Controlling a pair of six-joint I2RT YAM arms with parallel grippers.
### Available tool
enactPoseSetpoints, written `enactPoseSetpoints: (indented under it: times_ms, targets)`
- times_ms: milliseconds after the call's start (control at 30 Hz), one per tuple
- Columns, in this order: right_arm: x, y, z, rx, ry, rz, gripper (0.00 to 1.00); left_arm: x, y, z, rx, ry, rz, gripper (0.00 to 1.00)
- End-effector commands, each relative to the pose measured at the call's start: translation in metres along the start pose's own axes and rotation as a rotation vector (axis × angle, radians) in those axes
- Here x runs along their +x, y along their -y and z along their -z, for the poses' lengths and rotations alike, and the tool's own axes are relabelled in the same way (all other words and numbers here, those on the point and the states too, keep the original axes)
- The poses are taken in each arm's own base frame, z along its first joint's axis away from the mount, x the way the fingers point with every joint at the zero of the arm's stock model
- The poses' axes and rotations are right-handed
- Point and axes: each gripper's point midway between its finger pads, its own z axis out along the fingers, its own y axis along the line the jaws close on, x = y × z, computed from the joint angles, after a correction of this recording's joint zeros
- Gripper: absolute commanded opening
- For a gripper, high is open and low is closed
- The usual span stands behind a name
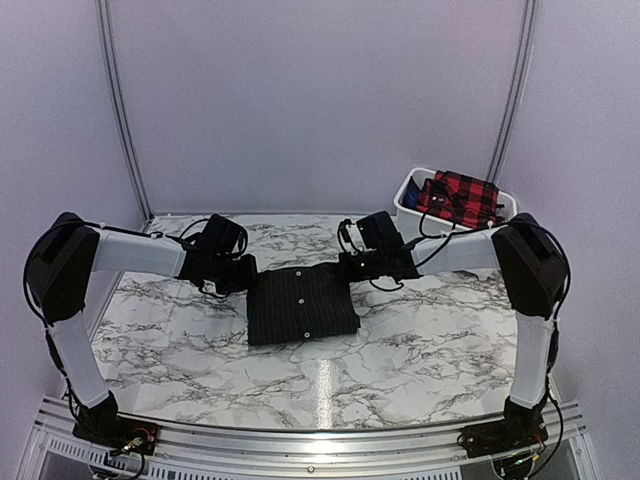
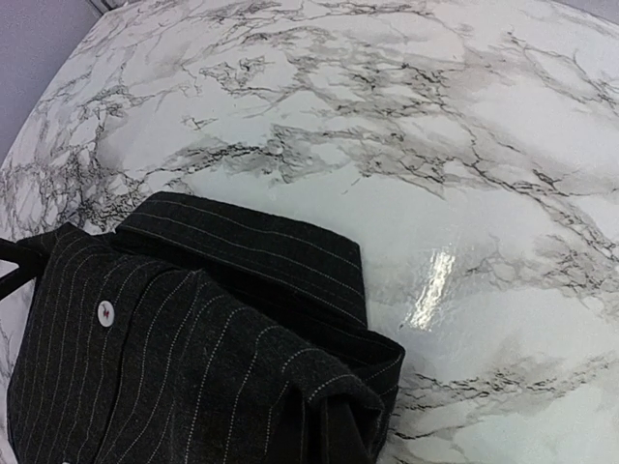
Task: Fold and stack the long sleeve shirts
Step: Fold the 2/3-rectangle-folded shirt at the center of the board.
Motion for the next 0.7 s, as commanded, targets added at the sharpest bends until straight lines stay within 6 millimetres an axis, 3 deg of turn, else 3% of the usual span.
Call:
enactPoseSetpoints:
  times_ms: [0, 333, 400, 467, 500, 567, 667]
  targets:
    - [-0.049, -0.003, 0.017, 0.015, 0.116, 0.027, 0.00, -0.028, 0.009, 0.011, 0.031, 0.060, -0.002, 0.00]
    - [-0.064, 0.030, -0.016, 0.043, 0.120, 0.002, 0.03, -0.057, -0.002, -0.021, 0.014, 0.040, 0.022, 0.01]
    - [-0.066, 0.030, -0.020, 0.044, 0.091, 0.005, 0.15, -0.067, -0.001, -0.023, 0.011, 0.044, 0.008, 0.16]
    - [-0.076, 0.024, -0.016, 0.032, 0.096, 0.018, 0.28, -0.078, 0.000, -0.019, 0.011, 0.056, -0.003, 0.48]
    - [-0.080, 0.023, -0.012, 0.033, 0.095, 0.025, 0.31, -0.084, 0.001, -0.015, 0.015, 0.059, -0.013, 0.58]
    - [-0.088, 0.017, 0.001, 0.033, 0.104, 0.036, 0.36, -0.094, 0.003, -0.003, 0.011, 0.072, -0.036, 0.70]
    - [-0.090, 0.007, 0.024, 0.033, 0.107, 0.037, 0.41, -0.101, 0.007, 0.020, 0.024, 0.099, -0.044, 0.74]
